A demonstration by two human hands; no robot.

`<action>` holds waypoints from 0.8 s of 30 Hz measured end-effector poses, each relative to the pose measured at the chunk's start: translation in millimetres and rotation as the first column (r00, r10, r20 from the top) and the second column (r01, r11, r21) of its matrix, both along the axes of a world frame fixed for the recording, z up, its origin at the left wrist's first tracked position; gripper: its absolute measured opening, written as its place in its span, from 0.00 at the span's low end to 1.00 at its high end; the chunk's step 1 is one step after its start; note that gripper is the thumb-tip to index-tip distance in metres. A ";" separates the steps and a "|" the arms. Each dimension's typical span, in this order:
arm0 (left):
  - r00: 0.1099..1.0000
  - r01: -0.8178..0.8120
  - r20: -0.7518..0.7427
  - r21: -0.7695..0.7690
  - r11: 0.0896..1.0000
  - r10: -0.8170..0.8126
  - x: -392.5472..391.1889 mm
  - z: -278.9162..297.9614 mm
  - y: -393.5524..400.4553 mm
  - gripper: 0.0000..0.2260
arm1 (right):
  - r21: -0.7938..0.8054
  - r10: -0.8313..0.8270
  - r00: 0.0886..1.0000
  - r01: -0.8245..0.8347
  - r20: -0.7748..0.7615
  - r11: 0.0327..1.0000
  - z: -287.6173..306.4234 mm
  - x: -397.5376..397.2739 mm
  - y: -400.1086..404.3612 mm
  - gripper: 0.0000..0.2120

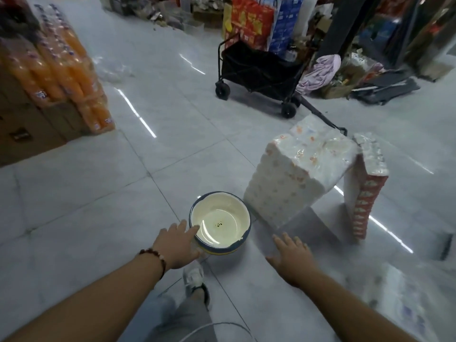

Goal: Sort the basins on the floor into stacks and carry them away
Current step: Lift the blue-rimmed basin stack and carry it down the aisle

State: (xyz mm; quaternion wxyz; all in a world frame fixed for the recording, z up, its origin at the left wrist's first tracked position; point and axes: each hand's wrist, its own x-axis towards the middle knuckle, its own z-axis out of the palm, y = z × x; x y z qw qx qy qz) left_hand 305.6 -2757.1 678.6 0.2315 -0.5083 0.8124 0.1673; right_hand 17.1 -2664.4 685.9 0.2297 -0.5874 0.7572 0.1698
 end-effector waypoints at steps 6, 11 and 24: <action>1.000 -0.026 0.004 0.148 0.989 0.025 -5.3 -70.1 -136.5 0.29 | 0.169 -0.127 0.992 0.121 0.025 0.978 -64.8 -28.2 -111.7 0.33; 0.995 -0.095 0.037 0.284 0.954 0.088 -10.4 -160.8 -235.1 0.31 | 0.314 -0.332 0.938 0.287 0.100 0.905 -156.8 -47.3 -196.5 0.35; 0.303 -0.711 0.124 0.689 0.138 0.945 -25.1 -541.9 -316.1 0.43 | 0.566 -0.935 0.205 0.751 0.289 0.340 -533.1 -86.4 -300.9 0.59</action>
